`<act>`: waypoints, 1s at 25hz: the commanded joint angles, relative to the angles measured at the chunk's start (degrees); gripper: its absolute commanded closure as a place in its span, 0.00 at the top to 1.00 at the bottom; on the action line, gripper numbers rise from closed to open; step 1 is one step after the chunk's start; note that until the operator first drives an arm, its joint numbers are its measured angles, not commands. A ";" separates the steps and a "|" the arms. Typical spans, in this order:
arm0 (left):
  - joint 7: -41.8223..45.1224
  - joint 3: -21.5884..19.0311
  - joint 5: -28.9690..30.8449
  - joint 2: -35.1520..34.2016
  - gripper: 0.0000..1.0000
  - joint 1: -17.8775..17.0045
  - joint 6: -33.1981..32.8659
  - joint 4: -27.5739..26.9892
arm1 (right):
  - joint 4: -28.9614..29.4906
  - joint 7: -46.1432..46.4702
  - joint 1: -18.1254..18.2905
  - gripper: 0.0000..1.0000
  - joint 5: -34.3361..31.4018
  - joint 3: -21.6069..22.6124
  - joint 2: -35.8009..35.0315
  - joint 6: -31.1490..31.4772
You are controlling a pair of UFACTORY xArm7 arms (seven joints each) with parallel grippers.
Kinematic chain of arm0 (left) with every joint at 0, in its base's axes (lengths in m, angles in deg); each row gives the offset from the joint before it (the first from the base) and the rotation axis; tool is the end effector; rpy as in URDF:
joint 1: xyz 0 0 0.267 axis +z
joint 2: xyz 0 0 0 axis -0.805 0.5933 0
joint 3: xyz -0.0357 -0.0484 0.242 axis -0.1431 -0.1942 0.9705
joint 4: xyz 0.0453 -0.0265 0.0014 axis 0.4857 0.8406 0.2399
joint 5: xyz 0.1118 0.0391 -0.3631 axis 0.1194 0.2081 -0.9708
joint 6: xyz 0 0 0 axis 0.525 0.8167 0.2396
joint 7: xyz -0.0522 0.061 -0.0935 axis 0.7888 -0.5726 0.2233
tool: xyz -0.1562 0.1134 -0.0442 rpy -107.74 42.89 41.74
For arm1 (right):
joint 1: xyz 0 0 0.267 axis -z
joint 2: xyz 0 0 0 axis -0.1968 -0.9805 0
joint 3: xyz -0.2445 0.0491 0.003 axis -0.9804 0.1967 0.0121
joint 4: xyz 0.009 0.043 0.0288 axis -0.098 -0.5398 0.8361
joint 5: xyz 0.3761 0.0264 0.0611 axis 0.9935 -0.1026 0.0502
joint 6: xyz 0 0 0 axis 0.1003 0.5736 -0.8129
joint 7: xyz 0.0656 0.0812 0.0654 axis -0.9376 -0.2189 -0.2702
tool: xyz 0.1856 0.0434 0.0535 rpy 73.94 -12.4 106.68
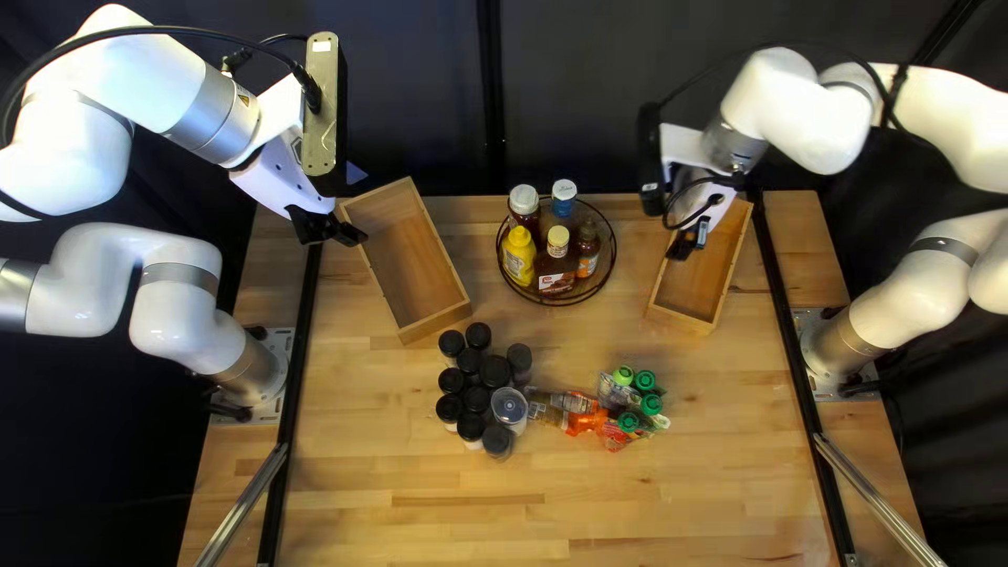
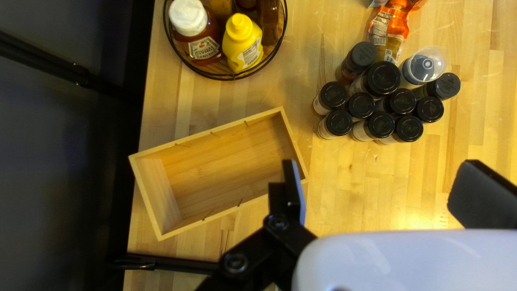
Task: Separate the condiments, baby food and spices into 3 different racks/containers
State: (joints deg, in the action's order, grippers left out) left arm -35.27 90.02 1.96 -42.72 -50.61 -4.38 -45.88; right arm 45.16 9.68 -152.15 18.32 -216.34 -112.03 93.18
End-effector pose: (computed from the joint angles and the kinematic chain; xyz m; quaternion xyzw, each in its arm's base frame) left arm 0.3780 0.0731 0.3728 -0.9673 -0.0310 -0.2510 0.0187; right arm 0.4334 -0.0743 0.1967 -0.9940 -0.0229 -0.0672 0.0832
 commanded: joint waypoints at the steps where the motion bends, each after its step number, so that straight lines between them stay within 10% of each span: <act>1: 0.00 0.00 0.00 0.00 1.00 0.00 0.00 0.00 | 4.03 -2.56 -3.06 1.00 -0.17 5.02 3.48 1.02; 25: 0.00 0.00 0.00 0.00 1.00 0.00 0.00 0.00 | 5.90 -18.89 -9.99 1.00 -7.46 23.20 11.76 -1.98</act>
State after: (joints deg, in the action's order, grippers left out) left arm -35.27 90.02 1.96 -42.72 -50.61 -4.38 -45.88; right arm 49.15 -7.74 -161.76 12.19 -195.02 -103.18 92.53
